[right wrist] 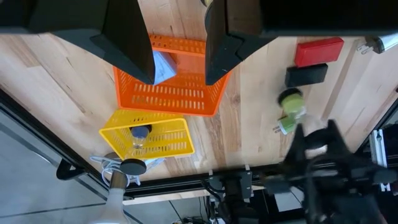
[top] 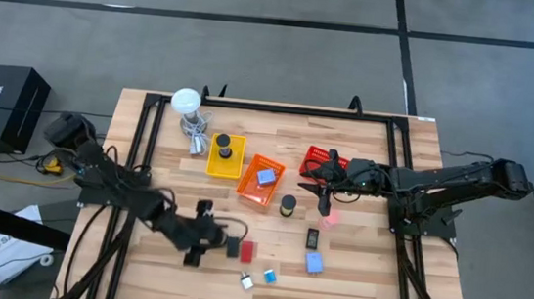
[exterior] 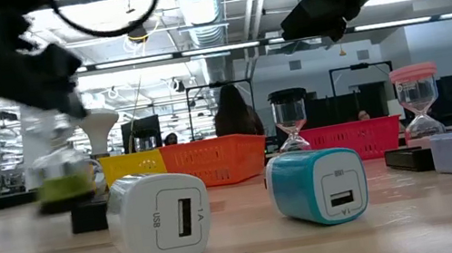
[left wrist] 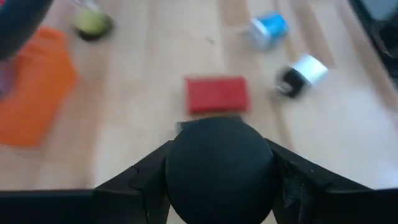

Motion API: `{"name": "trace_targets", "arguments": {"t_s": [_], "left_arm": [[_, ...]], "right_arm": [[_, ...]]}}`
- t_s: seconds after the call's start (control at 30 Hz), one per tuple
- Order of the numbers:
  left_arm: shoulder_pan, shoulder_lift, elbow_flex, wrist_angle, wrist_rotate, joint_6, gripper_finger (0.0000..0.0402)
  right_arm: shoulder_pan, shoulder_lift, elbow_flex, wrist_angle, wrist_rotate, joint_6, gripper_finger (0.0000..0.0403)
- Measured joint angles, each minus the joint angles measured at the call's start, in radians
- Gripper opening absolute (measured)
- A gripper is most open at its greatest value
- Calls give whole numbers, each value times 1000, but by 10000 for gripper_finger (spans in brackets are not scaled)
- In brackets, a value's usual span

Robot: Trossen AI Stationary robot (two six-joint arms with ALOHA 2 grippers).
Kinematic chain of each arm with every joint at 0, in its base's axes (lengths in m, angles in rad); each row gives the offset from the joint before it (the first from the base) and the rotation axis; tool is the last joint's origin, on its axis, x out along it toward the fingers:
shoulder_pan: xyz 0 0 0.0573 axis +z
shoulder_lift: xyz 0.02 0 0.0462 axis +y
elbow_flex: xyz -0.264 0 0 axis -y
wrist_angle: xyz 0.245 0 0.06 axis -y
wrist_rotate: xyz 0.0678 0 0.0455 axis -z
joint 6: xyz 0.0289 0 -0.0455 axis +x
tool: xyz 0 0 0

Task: Pick & Place Office items
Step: Put the bottom black sand timer into the yellow bin

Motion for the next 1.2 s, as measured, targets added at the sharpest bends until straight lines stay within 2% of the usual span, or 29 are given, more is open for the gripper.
{"name": "trace_targets", "arguments": {"t_s": [0.23,0.37,0.5,0.67,0.87,1.0,1.2], "left_arm": [[167,-185,0,0,2,184,220],[310,-273,1,0,-1,282,203],[475,-310,1,4,0,358,201],[660,-291,1,17,30,411,209],[813,-209,1,94,140,447,201],[882,-146,1,124,202,463,201],[929,-68,1,129,251,494,213]], "right_arm": [[0,0,0,3,0,0,134],[-1,0,0,3,0,0,134],[-2,0,0,4,0,-3,134],[-2,0,0,4,0,-3,134],[-2,0,0,3,0,-3,134],[-2,0,0,3,0,-3,134],[-2,0,0,3,0,-3,134]]}}
